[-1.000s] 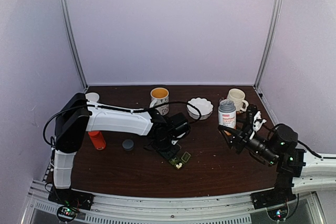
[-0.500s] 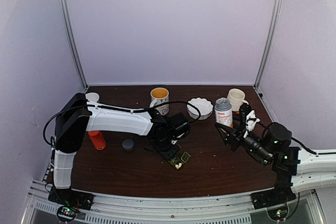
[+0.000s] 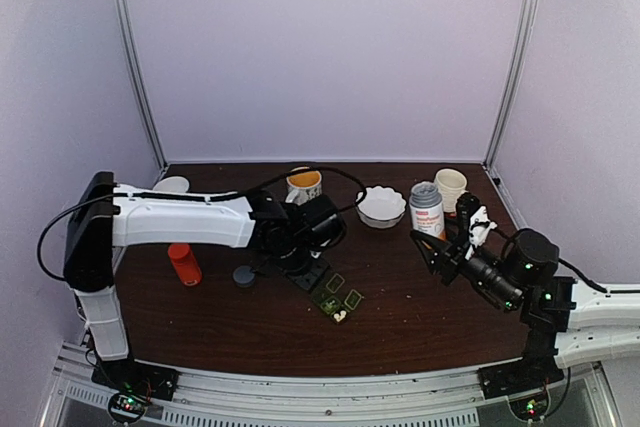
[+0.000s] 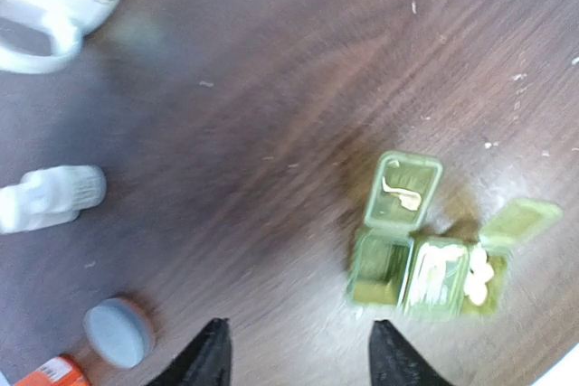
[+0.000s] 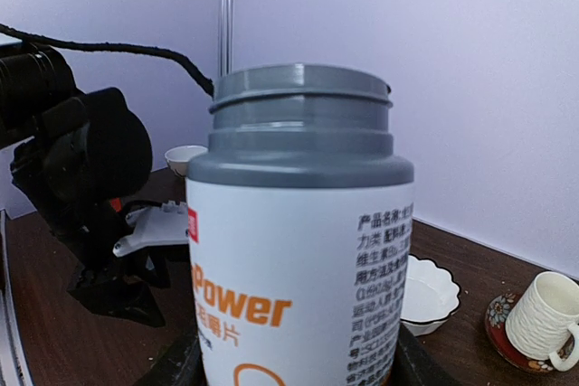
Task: Sort the pills into containers
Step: Pick up the lid of the pill bottle from the center of the board, then close the lid of the pill bottle, then screw the lid of the pill bottle onto the pill bottle.
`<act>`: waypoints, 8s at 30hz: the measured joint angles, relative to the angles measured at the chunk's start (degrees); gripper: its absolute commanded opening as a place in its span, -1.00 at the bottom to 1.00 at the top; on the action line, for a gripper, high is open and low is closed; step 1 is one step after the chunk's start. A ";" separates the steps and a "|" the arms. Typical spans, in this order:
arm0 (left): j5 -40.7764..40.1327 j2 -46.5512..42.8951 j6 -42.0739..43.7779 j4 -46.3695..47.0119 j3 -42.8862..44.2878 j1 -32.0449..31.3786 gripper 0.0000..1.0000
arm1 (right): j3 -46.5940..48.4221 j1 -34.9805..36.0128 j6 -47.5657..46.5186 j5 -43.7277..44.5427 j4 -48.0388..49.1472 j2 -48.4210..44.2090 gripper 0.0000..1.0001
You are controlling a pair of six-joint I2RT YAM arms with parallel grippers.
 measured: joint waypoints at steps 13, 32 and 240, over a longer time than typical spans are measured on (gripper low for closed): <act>-2.82 -18.29 -3.52 1.79 -22.14 12.76 0.95 | 0.33 0.00 -0.09 -1.33 -0.11 3.32 -1.00; 6.75 -11.52 2.16 9.33 -24.46 22.01 0.69 | 2.86 0.00 -0.07 -3.78 -0.66 5.38 -1.00; 46.66 -55.74 -9.73 35.58 -34.56 18.67 0.91 | 43.69 3.87 -6.95 -30.47 -39.21 32.04 -1.00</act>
